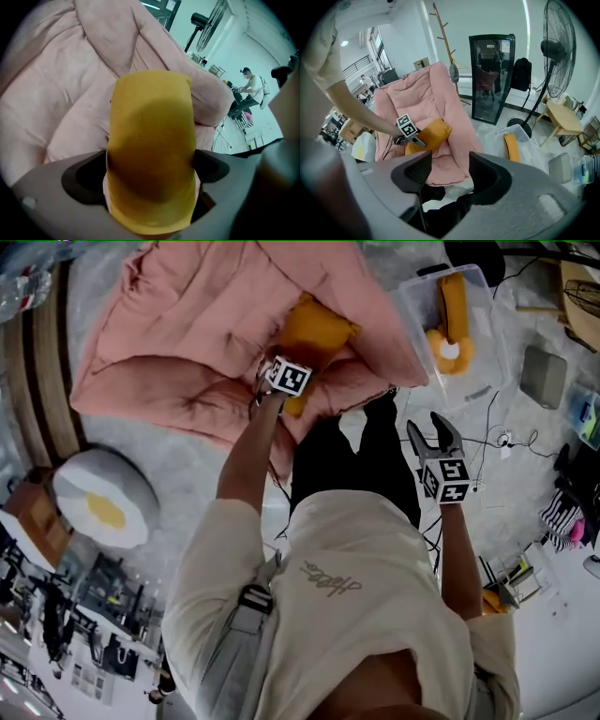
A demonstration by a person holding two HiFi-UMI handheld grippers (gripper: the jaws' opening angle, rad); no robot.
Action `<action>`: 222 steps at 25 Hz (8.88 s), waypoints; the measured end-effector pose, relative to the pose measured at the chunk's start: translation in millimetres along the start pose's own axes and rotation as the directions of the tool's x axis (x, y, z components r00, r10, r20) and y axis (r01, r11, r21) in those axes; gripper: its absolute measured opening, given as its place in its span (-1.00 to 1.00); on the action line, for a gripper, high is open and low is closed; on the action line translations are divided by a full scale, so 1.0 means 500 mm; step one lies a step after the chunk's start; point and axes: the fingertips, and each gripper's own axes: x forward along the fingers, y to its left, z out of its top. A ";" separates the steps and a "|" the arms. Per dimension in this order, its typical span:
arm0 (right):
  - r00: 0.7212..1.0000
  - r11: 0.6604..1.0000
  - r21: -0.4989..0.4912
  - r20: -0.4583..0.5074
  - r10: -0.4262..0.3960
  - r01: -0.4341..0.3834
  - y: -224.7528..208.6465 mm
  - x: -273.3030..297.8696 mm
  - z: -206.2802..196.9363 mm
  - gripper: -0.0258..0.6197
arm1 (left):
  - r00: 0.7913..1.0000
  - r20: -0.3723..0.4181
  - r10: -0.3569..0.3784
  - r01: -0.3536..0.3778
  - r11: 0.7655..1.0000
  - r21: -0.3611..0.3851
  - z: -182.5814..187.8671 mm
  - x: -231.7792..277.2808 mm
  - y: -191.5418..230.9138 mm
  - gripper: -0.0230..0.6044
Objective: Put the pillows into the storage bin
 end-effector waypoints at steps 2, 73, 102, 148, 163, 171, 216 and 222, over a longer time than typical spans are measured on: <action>1.000 1.000 0.005 -0.005 -0.007 0.007 -0.003 -0.001 -0.004 -0.15 | 1.000 0.002 -0.014 0.014 1.000 0.009 0.001 0.016 -0.001 0.99; 0.896 0.888 0.444 0.333 -0.292 0.124 -0.454 -0.260 -0.212 -0.17 | 0.978 0.177 0.107 -0.169 0.909 0.382 0.383 -0.259 -0.421 0.41; 0.749 0.471 0.846 0.138 -0.647 0.250 -0.633 -0.476 -0.538 -0.19 | 0.998 0.060 -0.024 -0.042 0.466 0.884 0.733 -0.057 -0.890 0.44; 0.727 0.535 0.791 0.176 -0.664 0.297 -0.824 -0.506 -0.390 -0.17 | 0.983 0.029 -0.183 0.106 0.686 0.720 0.910 -0.016 -1.006 0.28; 0.648 0.734 0.575 0.411 -0.641 0.361 -0.870 -0.675 -0.165 -0.20 | 0.790 0.344 -0.508 0.003 0.564 0.826 1.000 -0.373 -1.240 -0.87; 0.598 0.767 0.520 0.496 -0.630 0.376 -0.854 -0.755 -0.072 -0.36 | 0.648 0.448 -0.616 0.049 0.621 0.782 1.038 -0.538 -1.287 -0.87; 0.451 0.809 0.460 0.672 -0.587 0.366 -0.758 -0.877 -0.013 -0.92 | 0.631 0.431 -0.645 0.071 0.602 0.796 1.003 -0.594 -1.286 -0.87; 0.444 0.803 0.473 0.670 -0.594 0.362 -0.768 -0.885 -0.027 -0.92 | 0.627 0.427 -0.652 0.050 0.581 0.813 1.005 -0.596 -1.315 -0.87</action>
